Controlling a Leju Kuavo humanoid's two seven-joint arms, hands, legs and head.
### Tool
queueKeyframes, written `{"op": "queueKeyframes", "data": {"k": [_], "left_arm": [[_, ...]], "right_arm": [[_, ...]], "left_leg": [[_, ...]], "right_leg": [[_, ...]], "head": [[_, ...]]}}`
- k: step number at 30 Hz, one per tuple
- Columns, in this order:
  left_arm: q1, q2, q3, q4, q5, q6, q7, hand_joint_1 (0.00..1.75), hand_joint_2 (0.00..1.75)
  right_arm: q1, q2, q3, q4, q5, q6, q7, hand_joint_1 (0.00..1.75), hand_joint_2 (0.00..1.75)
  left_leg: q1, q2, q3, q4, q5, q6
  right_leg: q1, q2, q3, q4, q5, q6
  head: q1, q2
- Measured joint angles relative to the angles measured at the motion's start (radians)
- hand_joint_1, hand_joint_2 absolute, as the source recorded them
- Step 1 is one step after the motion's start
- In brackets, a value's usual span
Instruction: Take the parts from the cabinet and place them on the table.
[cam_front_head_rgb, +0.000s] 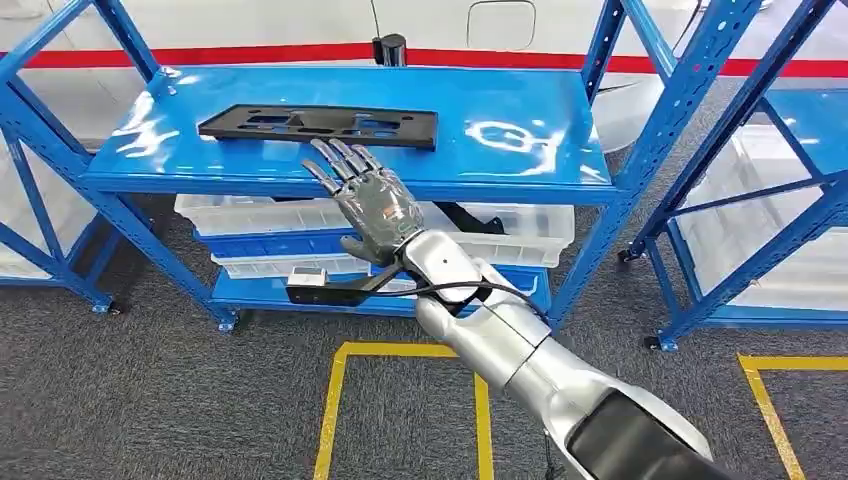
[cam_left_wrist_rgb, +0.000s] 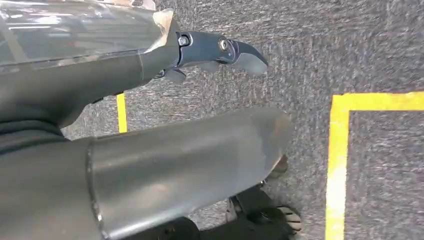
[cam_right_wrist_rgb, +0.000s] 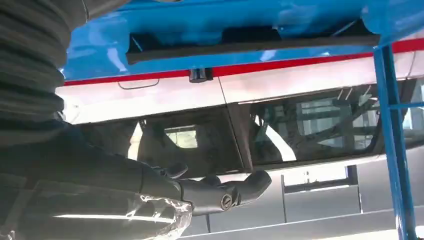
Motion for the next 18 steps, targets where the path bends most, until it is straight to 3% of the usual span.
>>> {"op": "queueKeyframes", "data": {"k": [1, 2, 3, 4, 6, 7, 8, 9, 11, 12, 14, 15, 16, 17, 18], "left_arm": [[0.001, 0.000, 0.000, 0.000, 0.000, 0.001, 0.000, 0.00, 0.00], [0.002, -0.002, 0.000, 0.000, 0.000, 0.002, 0.000, 0.00, 0.00], [0.002, -0.002, 0.000, 0.000, 0.000, 0.002, 0.001, 0.00, 0.00], [0.002, -0.003, 0.000, 0.000, 0.000, 0.002, 0.001, 0.00, 0.00], [0.002, -0.002, 0.000, 0.000, 0.000, 0.004, 0.001, 0.00, 0.00], [0.002, -0.002, 0.000, 0.000, 0.000, 0.005, 0.001, 0.00, 0.00], [0.002, -0.002, 0.000, 0.001, 0.000, 0.005, 0.001, 0.00, 0.00], [-0.002, -0.002, 0.000, 0.001, 0.000, 0.005, 0.001, 0.00, 0.00], [0.000, -0.002, 0.000, 0.001, 0.000, 0.008, 0.005, 0.00, 0.00], [0.000, -0.002, 0.000, 0.001, 0.000, 0.011, 0.005, 0.00, 0.00], [0.001, -0.003, 0.000, 0.001, 0.002, 0.012, 0.008, 0.00, 0.00], [0.000, -0.002, 0.001, 0.001, 0.002, 0.014, 0.012, 0.00, 0.00], [0.001, -0.002, 0.001, 0.001, 0.004, 0.014, 0.015, 0.00, 0.00], [0.002, -0.002, 0.001, 0.001, 0.005, 0.014, 0.016, 0.00, 0.00], [0.003, -0.002, 0.001, 0.001, 0.005, 0.014, 0.016, 0.00, 0.00]], "right_arm": [[0.002, 0.000, 0.000, 0.000, 0.000, 0.000, -0.001, 0.00, 1.75], [0.004, 0.000, 0.000, 0.000, 0.000, 0.000, -0.002, 0.00, 1.75], [0.006, 0.000, 0.000, 0.000, 0.000, 0.000, -0.002, 0.00, 1.75], [0.008, 0.000, 0.000, 0.000, 0.000, 0.000, -0.002, 0.00, 1.75], [0.007, 0.002, 0.000, 0.000, 0.000, 0.000, -0.002, 0.00, 1.75], [0.008, 0.004, 0.000, 0.000, 0.000, -0.001, -0.002, 0.00, 1.75], [0.004, 0.006, 0.000, 0.000, 0.000, -0.002, -0.002, 0.00, 1.75], [0.003, 0.006, 0.000, 0.000, 0.000, -0.003, -0.003, 0.00, 1.75], [0.007, 0.005, -0.001, 0.000, 0.001, -0.003, -0.003, 0.00, 1.75], [0.008, 0.006, -0.001, 0.000, 0.002, -0.003, -0.003, 0.00, 1.75], [0.004, 0.006, -0.001, 0.000, 0.002, -0.003, -0.004, 0.00, 1.75], [0.005, 0.006, 0.000, 0.000, 0.003, -0.002, -0.005, 0.00, 1.75], [0.010, 0.005, 0.000, 0.000, 0.004, 0.000, -0.005, 0.00, 1.75], [0.016, 0.004, 0.000, 0.002, 0.005, 0.000, -0.005, 0.00, 1.75], [0.018, 0.004, 0.000, 0.003, 0.006, 0.001, -0.005, 0.00, 1.75]], "left_leg": [[0.000, 0.000, -0.060, 0.091, -0.024, -0.003], [0.001, 0.001, -0.106, 0.144, -0.024, -0.004], [0.001, 0.001, -0.121, 0.140, 0.001, -0.002], [0.001, 0.001, -0.112, 0.094, 0.047, 0.001], [0.000, 0.004, -0.040, -0.096, 0.177, 0.011], [-0.002, 0.008, -0.016, -0.138, 0.181, 0.014], [-0.013, 0.008, 0.001, -0.152, 0.165, 0.017], [-0.015, 0.010, 0.004, -0.163, 0.148, 0.024], [-0.017, 0.007, 0.008, -0.171, 0.141, 0.038], [-0.012, 0.002, 0.023, -0.180, 0.138, 0.045], [-0.012, 0.000, 0.042, -0.189, 0.129, 0.058], [-0.012, -0.002, 0.049, -0.189, 0.120, 0.063], [-0.014, -0.004, 0.058, -0.189, 0.111, 0.066], [-0.015, -0.007, 0.070, -0.189, 0.100, 0.067], [-0.017, -0.009, 0.083, -0.189, 0.090, 0.066]], "right_leg": [[0.003, 0.000, 0.006, 0.000, -0.007, -0.003], [0.004, 0.000, 0.012, 0.000, -0.014, -0.004], [0.004, 0.001, 0.021, 0.000, -0.021, -0.002], [0.004, 0.001, 0.034, 0.000, -0.030, -0.001], [0.003, 0.002, 0.068, -0.001, -0.054, 0.005], [0.003, 0.000, 0.066, -0.005, -0.064, 0.010], [0.018, 0.001, 0.069, -0.005, -0.070, 0.019], [0.013, 0.001, 0.073, -0.009, -0.071, 0.025], [0.015, -0.003, 0.084, -0.007, -0.062, 0.040], [0.014, -0.004, 0.073, 0.009, -0.064, 0.042], [0.013, -0.003, 0.004, 0.128, -0.062, 0.041], [0.014, -0.003, -0.054, 0.209, -0.077, 0.039], [0.016, -0.003, -0.108, 0.278, -0.109, 0.032], [0.018, -0.003, -0.150, 0.319, -0.137, 0.027], [0.018, -0.003, -0.172, 0.320, -0.146, 0.027]], "head": [[0.000, 0.000], [0.000, 0.000], [0.000, 0.000], [0.000, 0.000], [0.000, 0.000], [0.002, 0.000], [0.000, 0.000], [-0.002, 0.000], [-0.002, 0.000], [-0.001, 0.000], [0.000, 0.000], [0.001, 0.000], [0.000, 0.000], [0.001, 0.000], [0.000, 0.000]]}}
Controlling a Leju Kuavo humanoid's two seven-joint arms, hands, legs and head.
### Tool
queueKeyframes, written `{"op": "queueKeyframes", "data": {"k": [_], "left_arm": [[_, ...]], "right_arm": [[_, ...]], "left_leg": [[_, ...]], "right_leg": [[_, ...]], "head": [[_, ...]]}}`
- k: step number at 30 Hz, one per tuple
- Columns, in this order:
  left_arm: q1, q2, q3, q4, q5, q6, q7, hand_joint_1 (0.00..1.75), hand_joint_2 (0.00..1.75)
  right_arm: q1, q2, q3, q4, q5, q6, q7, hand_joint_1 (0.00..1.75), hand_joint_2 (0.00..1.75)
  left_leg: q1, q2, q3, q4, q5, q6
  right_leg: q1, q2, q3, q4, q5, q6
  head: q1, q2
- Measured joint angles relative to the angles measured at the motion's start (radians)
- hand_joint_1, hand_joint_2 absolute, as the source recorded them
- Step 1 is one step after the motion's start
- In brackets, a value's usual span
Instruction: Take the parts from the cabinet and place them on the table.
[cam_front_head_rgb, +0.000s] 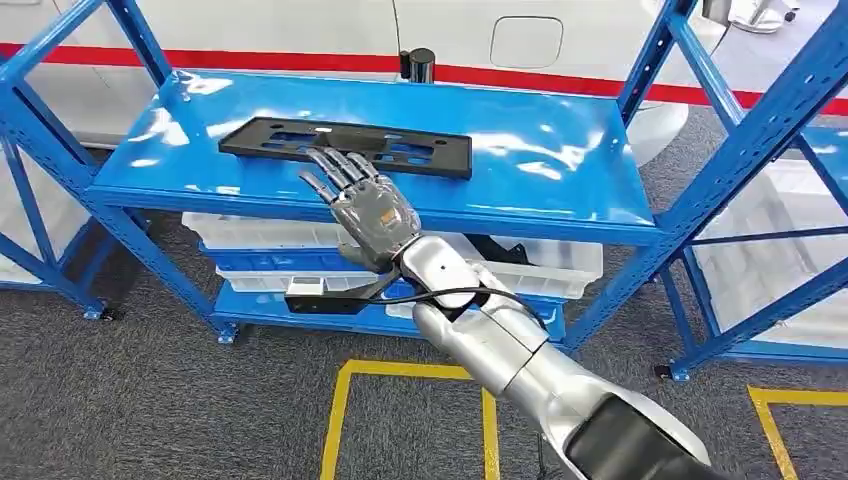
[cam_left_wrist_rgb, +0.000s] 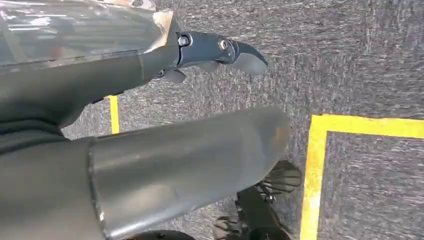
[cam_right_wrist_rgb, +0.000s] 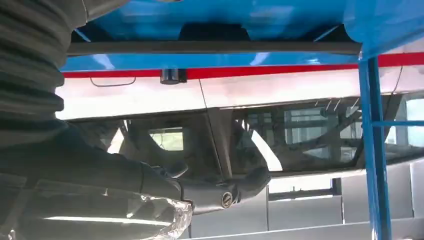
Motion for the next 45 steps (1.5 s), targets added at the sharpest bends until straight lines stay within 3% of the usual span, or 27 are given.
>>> {"op": "queueKeyframes", "data": {"k": [2, 4, 5, 6, 8, 11, 12, 13, 15, 16, 17, 18, 19, 20, 21, 22, 25, 26, 28, 30, 31, 33, 34, 35, 36, 38, 45], "left_arm": [[0.000, -0.001, 0.000, 0.000, 0.000, 0.000, 0.001, 0.00, 0.00], [0.000, -0.003, 0.000, 0.000, 0.003, 0.003, 0.005, 0.00, 0.00], [-0.003, -0.004, 0.000, 0.001, 0.005, 0.004, 0.006, 0.00, 0.00], [-0.001, -0.003, 0.001, 0.001, 0.006, 0.008, 0.009, 0.00, 0.00], [-0.003, -0.003, 0.001, 0.000, 0.006, 0.011, 0.012, 0.00, 0.00], [-0.013, -0.008, 0.002, 0.000, 0.008, 0.015, 0.015, 0.00, 0.00], [-0.013, -0.008, 0.002, 0.000, 0.008, 0.016, 0.015, 0.00, 0.00], [-0.011, -0.008, 0.003, 0.000, 0.008, 0.018, 0.015, 0.00, 0.00], [-0.006, -0.008, 0.008, 0.000, 0.009, 0.019, 0.016, 0.00, 0.00], [-0.005, -0.008, 0.008, 0.000, 0.009, 0.021, 0.015, 0.00, 0.00], [-0.005, -0.008, 0.008, 0.000, 0.009, 0.023, 0.015, 0.00, 0.00], [-0.005, -0.008, 0.008, 0.000, 0.008, 0.031, 0.016, 0.00, 0.00], [-0.005, -0.009, 0.008, 0.000, 0.006, 0.039, 0.019, 0.00, 0.00], [-0.004, -0.015, 0.008, 0.000, 0.005, 0.047, 0.023, 0.00, 0.00], [-0.006, -0.014, 0.009, 0.000, 0.004, 0.054, 0.027, 0.00, 0.00], [-0.005, -0.015, 0.009, 0.000, 0.004, 0.056, 0.028, 0.00, 0.00], [-0.007, -0.018, 0.010, 0.000, -0.002, 0.071, 0.031, 0.00, 0.00], [-0.009, -0.019, 0.010, 0.000, -0.004, 0.075, 0.031, 0.00, 0.00], [-0.010, -0.018, 0.011, 0.000, -0.006, 0.088, 0.032, 0.00, 0.00], [-0.010, -0.019, 0.011, 0.000, -0.010, 0.092, 0.032, 0.00, 0.00], [-0.010, -0.019, 0.010, 0.000, -0.011, 0.094, 0.032, 0.00, 0.00], [-0.010, -0.021, 0.010, 0.000, -0.011, 0.099, 0.033, 0.00, 0.00], [-0.010, -0.023, 0.011, 0.000, -0.011, 0.102, 0.033, 0.00, 0.00], [-0.010, -0.029, 0.011, 0.000, -0.011, 0.102, 0.033, 0.00, 0.00], [-0.012, -0.027, 0.011, 0.000, -0.011, 0.103, 0.034, 0.00, 0.00], [-0.009, -0.026, 0.011, 0.000, -0.011, 0.103, 0.034, 0.00, 0.00], [-0.009, -0.029, 0.010, 0.000, -0.015, 0.105, 0.036, 0.00, 0.00]], "right_arm": [[0.000, 0.001, 0.001, 0.001, 0.005, 0.002, 0.000, 0.00, 1.75], [0.001, 0.001, 0.002, 0.003, 0.008, 0.003, 0.000, 0.00, 1.75], [0.002, 0.002, 0.003, 0.004, 0.009, 0.004, 0.000, 0.00, 1.75], [0.002, 0.004, 0.006, 0.005, 0.010, 0.009, 0.000, 0.00, 1.75], [-0.003, 0.011, 0.007, 0.004, 0.011, 0.009, 0.000, 0.00, 1.75], [-0.012, 0.024, 0.008, 0.002, 0.011, 0.010, 0.002, 0.00, 1.75], [-0.011, 0.024, 0.008, 0.002, 0.011, 0.011, 0.001, 0.00, 1.75], [-0.008, 0.026, 0.010, 0.003, 0.012, 0.013, 0.001, 0.00, 1.75], [-0.005, 0.027, 0.012, 0.003, 0.012, 0.019, 0.001, 0.00, 1.75], [-0.004, 0.028, 0.013, 0.003, 0.013, 0.025, 0.001, 0.00, 1.75], [-0.004, 0.028, 0.013, 0.003, 0.015, 0.034, 0.004, 0.00, 1.75], [-0.004, 0.029, 0.014, 0.003, 0.017, 0.040, 0.006, 0.00, 1.75], [-0.003, 0.029, 0.015, 0.003, 0.021, 0.045, 0.009, 0.00, 1.75], [-0.003, 0.028, 0.016, 0.004, 0.025, 0.051, 0.011, 0.00, 1.75], [-0.002, 0.027, 0.017, 0.004, 0.027, 0.055, 0.013, 0.00, 1.75], [0.001, 0.027, 0.019, 0.005, 0.029, 0.055, 0.016, 0.00, 1.75], [0.003, 0.026, 0.023, 0.005, 0.030, 0.055, 0.021, 0.00, 1.75], [0.002, 0.026, 0.023, 0.005, 0.030, 0.055, 0.022, 0.00, 1.75], [0.006, 0.024, 0.024, 0.006, 0.032, 0.061, 0.027, 0.00, 1.75], [0.018, 0.019, 0.025, 0.011, 0.034, 0.074, 0.030, 0.00, 1.75], [0.024, 0.018, 0.026, 0.014, 0.037, 0.079, 0.032, 0.00, 1.75], [0.028, 0.016, 0.027, 0.020, 0.042, 0.083, 0.038, 0.00, 1.75], [0.027, 0.016, 0.027, 0.020, 0.043, 0.083, 0.039, 0.00, 1.75], [0.027, 0.016, 0.027, 0.021, 0.043, 0.083, 0.039, 0.00, 1.75], [0.026, 0.015, 0.028, 0.021, 0.044, 0.084, 0.040, 0.00, 1.75], [0.027, 0.016, 0.030, 0.022, 0.045, 0.084, 0.040, 0.00, 1.75], [0.029, 0.018, 0.037, 0.047, 0.049, 0.106, 0.067, 0.00, 1.75]], "left_leg": [[-0.002, -0.006, 0.037, 0.000, -0.026, -0.002], [-0.002, -0.009, 0.065, -0.002, -0.055, -0.007], [-0.006, -0.009, 0.084, 0.006, -0.069, -0.012], [-0.010, -0.011, 0.075, 0.002, -0.079, -0.021], [-0.009, -0.008, 0.095, 0.015, -0.084, -0.023], [-0.003, 0.004, -0.029, 0.203, -0.005, -0.043], [0.000, 0.007, -0.074, 0.258, -0.018, -0.050], [0.004, 0.008, -0.118, 0.296, -0.059, -0.056], [0.012, 0.010, -0.176, 0.306, -0.154, -0.066], [0.016, 0.011, -0.182, 0.283, -0.165, -0.069], [0.021, 0.011, -0.175, 0.228, -0.138, -0.073], [0.026, 0.012, -0.158, 0.157, -0.081, -0.078], [0.031, 0.017, -0.138, 0.082, 0.002, -0.085], [0.032, 0.034, -0.134, 0.038, 0.074, -0.081], [0.026, 0.044, -0.129, 0.048, 0.067, -0.064], [0.023, 0.035, -0.124, 0.052, 0.088, -0.054], [0.022, 0.031, -0.120, 0.047, 0.084, -0.035], [0.021, 0.029, -0.119, 0.046, 0.080, -0.029], [0.016, 0.026, -0.118, 0.046, 0.072, -0.018], [0.007, 0.020, -0.115, 0.046, 0.066, -0.009], [0.003, 0.016, -0.111, 0.046, 0.063, -0.006], [-0.006, 0.010, -0.097, 0.046, 0.056, -0.004], [-0.010, 0.008, -0.090, 0.045, 0.053, -0.004], [-0.011, 0.007, -0.088, 0.046, 0.050, -0.006], [-0.016, 0.003, -0.087, 0.047, 0.045, -0.011], [-0.014, 0.004, -0.087, 0.049, 0.041, -0.002], [-0.013, 0.006, -0.079, 0.040, 0.042, -0.007]], "right_leg": [[0.000, 0.000, 0.010, -0.106, 0.043, 0.013], [0.002, 0.000, 0.047, -0.274, 0.182, 0.033], [0.005, -0.002, 0.048, -0.300, 0.222, 0.027], [0.005, -0.007, 0.066, -0.300, 0.220, 0.007], [0.001, -0.002, 0.070, -0.301, 0.226, -0.008], [-0.006, 0.000, 0.108, -0.307, 0.202, -0.033], [-0.006, 0.000, 0.119, -0.307, 0.191, -0.038], [-0.006, 0.001, 0.131, -0.308, 0.179, -0.040], [-0.008, 0.004, 0.158, -0.308, 0.158, -0.039], [-0.009, 0.005, 0.173, -0.308, 0.150, -0.037], [-0.013, 0.007, 0.190, -0.307, 0.137, -0.031], [-0.017, 0.007, 0.205, -0.307, 0.125, -0.025], [-0.019, 0.007, 0.217, -0.307, 0.113, -0.017], [-0.012, 0.008, 0.228, -0.297, 0.099, -0.009], [-0.006, 0.009, 0.221, -0.299, 0.089, 0.000], [-0.004, 0.007, 0.217, -0.300, 0.079, 0.006], [-0.013, 0.001, 0.227, -0.298, 0.064, 0.017], [-0.012, 0.001, 0.207, -0.261, 0.048, 0.014], [-0.007, 0.001, 0.111, -0.100, -0.009, 0.003], [-0.003, 0.001, 0.020, 0.023, -0.029, 0.002], [0.000, 0.001, 0.011, 0.012, -0.011, 0.004], [0.011, 0.001, 0.059, -0.135, 0.074, 0.009], [0.020, 0.001, 0.101, -0.236, 0.120, 0.002], [0.028, 0.006, 0.117, -0.279, 0.144, -0.022], [0.027, 0.005, 0.121, -0.289, 0.151, -0.028], [0.028, 0.007, 0.129, -0.291, 0.156, -0.021], [0.028, 0.010, 0.131, -0.291, 0.155, -0.024]], "head": [[0.000, 0.000], [0.001, 0.000], [-0.001, 0.000], [0.002, 0.000], [-0.001, 0.000], [-0.002, 0.000], [-0.001, 0.000], [-0.002, 0.000], [-0.002, 0.000], [-0.002, 0.000], [-0.002, 0.000], [-0.002, 0.000], [-0.001, 0.000], [-0.006, 0.000], [-0.007, 0.000], [-0.005, 0.000], [-0.004, 0.000], [-0.005, 0.000], [-0.004, 0.000], [-0.004, 0.000], [-0.004, 0.000], [-0.004, 0.000], [-0.003, 0.000], [-0.006, 0.000], [-0.008, 0.000], [-0.006, 0.000], [-0.006, 0.000]]}}
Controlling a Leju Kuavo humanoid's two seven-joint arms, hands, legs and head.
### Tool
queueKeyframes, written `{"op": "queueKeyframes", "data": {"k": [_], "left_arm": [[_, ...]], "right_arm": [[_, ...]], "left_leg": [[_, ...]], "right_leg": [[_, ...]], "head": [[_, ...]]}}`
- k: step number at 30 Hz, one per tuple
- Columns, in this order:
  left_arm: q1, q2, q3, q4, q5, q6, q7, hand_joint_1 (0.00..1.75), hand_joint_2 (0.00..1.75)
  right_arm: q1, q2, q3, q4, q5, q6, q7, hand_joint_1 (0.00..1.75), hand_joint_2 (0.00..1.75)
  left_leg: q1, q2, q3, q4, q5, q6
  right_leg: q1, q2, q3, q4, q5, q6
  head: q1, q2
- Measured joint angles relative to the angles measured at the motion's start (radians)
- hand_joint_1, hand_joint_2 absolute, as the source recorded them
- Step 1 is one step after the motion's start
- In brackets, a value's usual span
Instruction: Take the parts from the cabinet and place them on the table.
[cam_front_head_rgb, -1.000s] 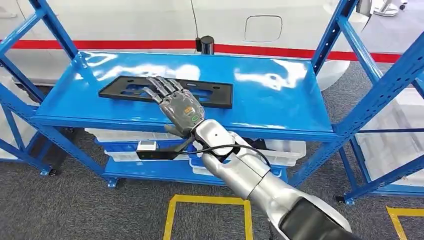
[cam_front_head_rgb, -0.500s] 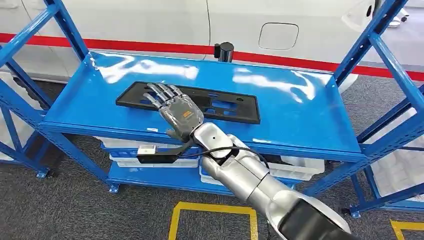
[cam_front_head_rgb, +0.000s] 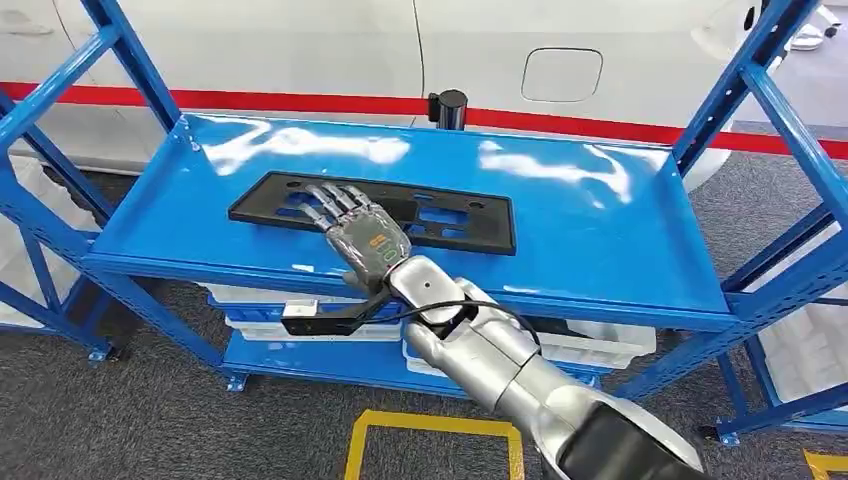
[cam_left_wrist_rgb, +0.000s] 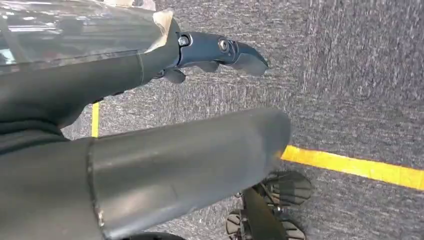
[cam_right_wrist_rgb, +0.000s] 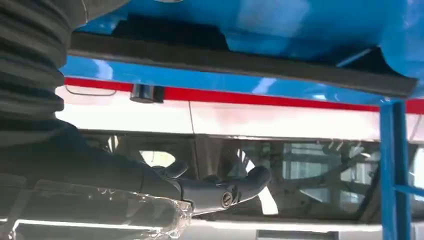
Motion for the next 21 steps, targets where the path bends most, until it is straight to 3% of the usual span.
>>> {"op": "queueKeyframes", "data": {"k": [8, 21], "left_arm": [[0.000, -0.001, 0.000, 0.000, -0.006, 0.003, 0.000, 0.00, 0.00], [0.000, -0.001, 0.000, 0.000, -0.026, 0.007, 0.006, 0.00, 0.00]], "right_arm": [[-0.001, 0.001, -0.003, 0.055, 0.001, 0.004, 0.045, 0.00, 1.75], [-0.009, -0.001, -0.099, 0.152, 0.003, 0.010, 0.127, 0.00, 1.75]], "left_leg": [[0.001, 0.000, 0.000, -0.002, 0.000, -0.004], [-0.002, 0.000, 0.000, -0.001, -0.001, -0.004]], "right_leg": [[0.001, 0.000, 0.000, 0.001, -0.002, -0.004], [-0.001, 0.000, 0.000, 0.000, -0.002, -0.004]], "head": [[0.000, 0.000], [0.000, 0.000]]}}
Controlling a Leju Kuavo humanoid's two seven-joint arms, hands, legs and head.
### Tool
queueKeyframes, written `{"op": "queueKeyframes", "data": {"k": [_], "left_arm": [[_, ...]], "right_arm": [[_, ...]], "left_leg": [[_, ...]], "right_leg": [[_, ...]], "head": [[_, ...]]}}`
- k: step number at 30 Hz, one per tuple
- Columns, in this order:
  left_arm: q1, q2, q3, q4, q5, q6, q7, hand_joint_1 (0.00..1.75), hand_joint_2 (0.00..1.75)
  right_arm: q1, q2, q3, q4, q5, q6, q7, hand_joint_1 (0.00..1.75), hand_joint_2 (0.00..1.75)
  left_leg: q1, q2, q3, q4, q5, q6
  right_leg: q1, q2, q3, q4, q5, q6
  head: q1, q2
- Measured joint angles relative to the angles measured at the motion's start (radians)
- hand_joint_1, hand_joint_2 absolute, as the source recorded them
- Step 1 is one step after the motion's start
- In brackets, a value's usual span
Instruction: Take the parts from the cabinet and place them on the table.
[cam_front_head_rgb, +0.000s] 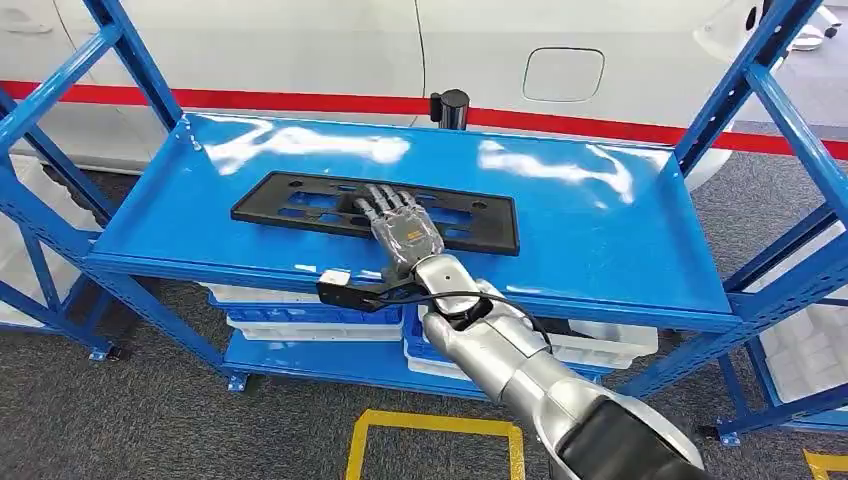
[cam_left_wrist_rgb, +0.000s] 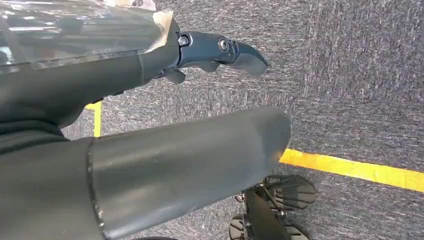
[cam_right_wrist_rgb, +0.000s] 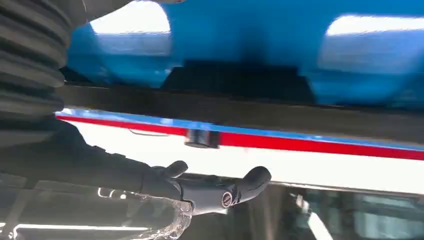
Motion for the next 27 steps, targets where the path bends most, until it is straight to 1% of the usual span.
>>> {"op": "queueKeyframes", "data": {"k": [6, 14, 21, 27], "left_arm": [[0.000, 0.000, 0.000, 0.000, -0.006, 0.000, 0.001, 0.00, 0.00], [0.000, 0.000, 0.000, 0.000, -0.019, -0.006, 0.001, 0.00, 0.00], [0.000, 0.000, 0.000, 0.000, -0.026, -0.006, 0.000, 0.00, 0.00], [-0.001, 0.000, 0.000, 0.000, -0.036, -0.006, -0.007, 0.00, 0.00]], "right_arm": [[-0.004, -0.005, -0.036, 0.015, 0.013, 0.002, 0.024, 0.00, 1.75], [-0.007, -0.016, -0.092, 0.029, 0.012, -0.016, 0.027, 0.00, 1.75], [-0.007, -0.018, -0.119, 0.030, 0.013, -0.043, 0.028, 0.00, 1.75], [-0.009, -0.008, -0.128, 0.030, 0.025, -0.043, 0.031, 0.00, 1.75]], "left_leg": [[0.000, 0.000, 0.000, 0.000, 0.000, 0.000], [0.000, 0.000, 0.000, 0.000, 0.000, 0.000], [0.000, 0.000, 0.000, 0.000, 0.000, 0.000], [0.000, 0.000, 0.000, 0.000, 0.000, 0.000]], "right_leg": [[0.000, 0.000, 0.000, 0.000, 0.000, 0.000], [0.000, 0.000, 0.000, 0.000, 0.000, 0.000], [0.000, 0.000, 0.000, 0.000, 0.000, 0.000], [0.000, 0.000, 0.000, 0.000, 0.000, 0.000]], "head": [[0.000, 0.000], [0.000, 0.000], [0.000, 0.000], [0.000, 0.000]]}}
